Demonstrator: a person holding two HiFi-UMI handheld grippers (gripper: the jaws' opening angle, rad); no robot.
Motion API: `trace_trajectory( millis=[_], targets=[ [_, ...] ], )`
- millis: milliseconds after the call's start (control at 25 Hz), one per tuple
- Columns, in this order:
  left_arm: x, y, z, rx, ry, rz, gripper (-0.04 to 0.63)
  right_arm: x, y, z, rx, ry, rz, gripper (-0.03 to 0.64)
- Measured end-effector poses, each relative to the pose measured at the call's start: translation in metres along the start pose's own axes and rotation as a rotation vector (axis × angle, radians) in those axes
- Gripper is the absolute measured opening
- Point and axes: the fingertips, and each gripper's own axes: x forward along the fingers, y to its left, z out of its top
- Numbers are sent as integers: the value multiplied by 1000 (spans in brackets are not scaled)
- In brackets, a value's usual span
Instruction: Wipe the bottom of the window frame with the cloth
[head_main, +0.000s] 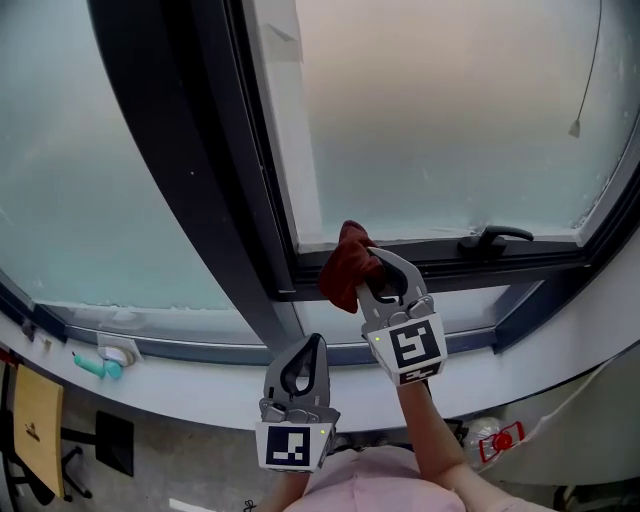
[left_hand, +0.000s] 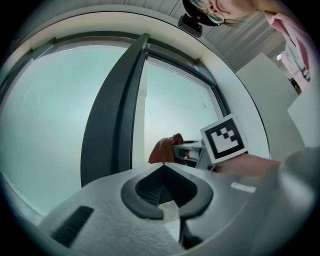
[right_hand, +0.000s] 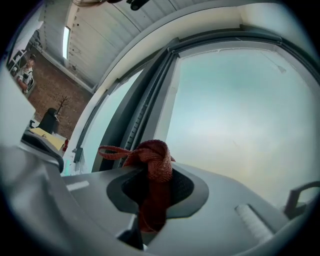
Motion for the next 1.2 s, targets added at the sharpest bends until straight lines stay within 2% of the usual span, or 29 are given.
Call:
trace_trajectory(
  millis=[120,240,400,720,1200],
  targets=[
    [0,14,-2,6,4,-9,-6,30,16,-19,-5,74,11,72],
    [-3,28,-9,47,46,-15,-6,48,27,-34,-42,156,13,72],
    [-2,41,2,10,-6,8,-6,66,34,-45,-71,235,10,72],
    [-2,54,-3,26,14,21,-6,86,48,-55,-160,323,53,66],
    [10,42,4,8,-26,23,-6,83,45,-63,-191,400,120,61]
  ],
)
